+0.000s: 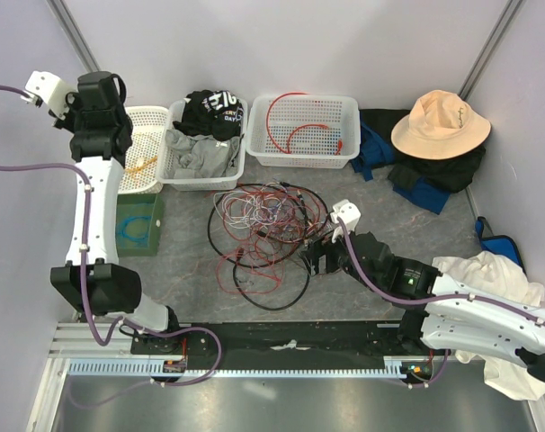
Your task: Untangle the cables
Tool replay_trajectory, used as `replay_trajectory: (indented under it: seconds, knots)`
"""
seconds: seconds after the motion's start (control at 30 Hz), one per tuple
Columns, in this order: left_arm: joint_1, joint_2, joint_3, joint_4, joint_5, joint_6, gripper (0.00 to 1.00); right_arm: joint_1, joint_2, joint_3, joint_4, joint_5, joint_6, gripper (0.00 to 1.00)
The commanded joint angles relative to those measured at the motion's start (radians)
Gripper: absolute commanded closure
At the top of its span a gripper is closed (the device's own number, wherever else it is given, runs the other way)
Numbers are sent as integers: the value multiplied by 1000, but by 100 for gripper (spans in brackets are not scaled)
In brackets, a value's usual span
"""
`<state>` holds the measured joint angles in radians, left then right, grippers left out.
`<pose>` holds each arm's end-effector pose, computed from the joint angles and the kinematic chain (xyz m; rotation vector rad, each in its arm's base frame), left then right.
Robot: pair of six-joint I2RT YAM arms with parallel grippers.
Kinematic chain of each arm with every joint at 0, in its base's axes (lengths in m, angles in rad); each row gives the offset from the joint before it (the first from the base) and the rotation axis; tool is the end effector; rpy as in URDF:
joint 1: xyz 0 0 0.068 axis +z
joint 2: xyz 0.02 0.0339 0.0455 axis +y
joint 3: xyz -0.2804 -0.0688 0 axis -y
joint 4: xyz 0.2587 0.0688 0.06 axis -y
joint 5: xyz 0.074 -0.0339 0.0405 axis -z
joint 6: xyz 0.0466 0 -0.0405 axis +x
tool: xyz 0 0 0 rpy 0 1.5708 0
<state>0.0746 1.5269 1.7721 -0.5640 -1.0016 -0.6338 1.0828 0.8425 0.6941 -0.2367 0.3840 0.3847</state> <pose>0.3343 0.0644 0.4836 -1.1826 1.3187 0.5378 0.1123 0.1744 0.2998 -0.4286 1.9271 0.6005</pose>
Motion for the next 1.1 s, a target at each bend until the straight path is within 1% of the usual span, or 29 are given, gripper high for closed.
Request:
replay_trajectory:
  seconds: [0.0,0.1,0.13,0.17,0.2,0.23,0.3,0.33,0.43,0.53,0.67,0.73,0.77,0.8,0.83,0.87,0.9,0.93,0.97,1.07]
  knots:
    - [2,42,-22,30,-63,-79,98,2,6,-28,82,-50,42,14]
    - [8,23,-132,32,-77,-179,98,2,1,-56,97,-56,52,14]
    - [10,16,-158,32,-75,-241,98,2,-8,-68,105,-54,56,14]
    - [19,6,-210,32,-72,-274,98,2,-11,-74,111,-54,54,14]
    - [25,1,-235,30,-59,-311,98,2,-17,-80,115,-51,56,14]
    - [30,-4,-259,30,-49,-392,98,2,-26,-94,126,-47,54,14]
    - [51,-23,-333,35,-19,-481,98,2,-34,-107,140,-48,56,14]
    - [60,-25,-355,45,-5,-551,98,2,-42,-119,155,-48,63,15]
    - [106,-33,-414,75,58,-639,98,2,-49,-143,189,-69,77,14]
    - [138,-27,-444,124,107,-667,98,2,-39,-156,207,-80,83,15]
    - [188,-13,-445,164,184,-701,98,2,-11,-154,223,-91,85,14]
    - [211,-14,-468,232,207,-698,98,2,9,-154,229,-102,82,15]
    - [220,-14,-483,262,243,-695,98,2,15,-154,256,-105,80,15]
    - [228,-13,-505,304,265,-698,98,2,33,-153,264,-109,77,15]
    - [247,-10,-555,391,294,-701,98,2,44,-153,280,-115,77,15]
    - [258,-7,-583,450,358,-698,98,2,55,-151,286,-120,77,15]
    - [264,-2,-611,499,383,-696,98,2,75,-147,290,-122,74,15]
    - [277,15,-655,604,408,-696,98,2,85,-145,300,-125,75,15]
    - [283,30,-671,648,461,-695,98,2,96,-143,303,-132,75,15]
    - [294,102,-685,771,549,-672,98,2,128,-137,312,-132,69,15]
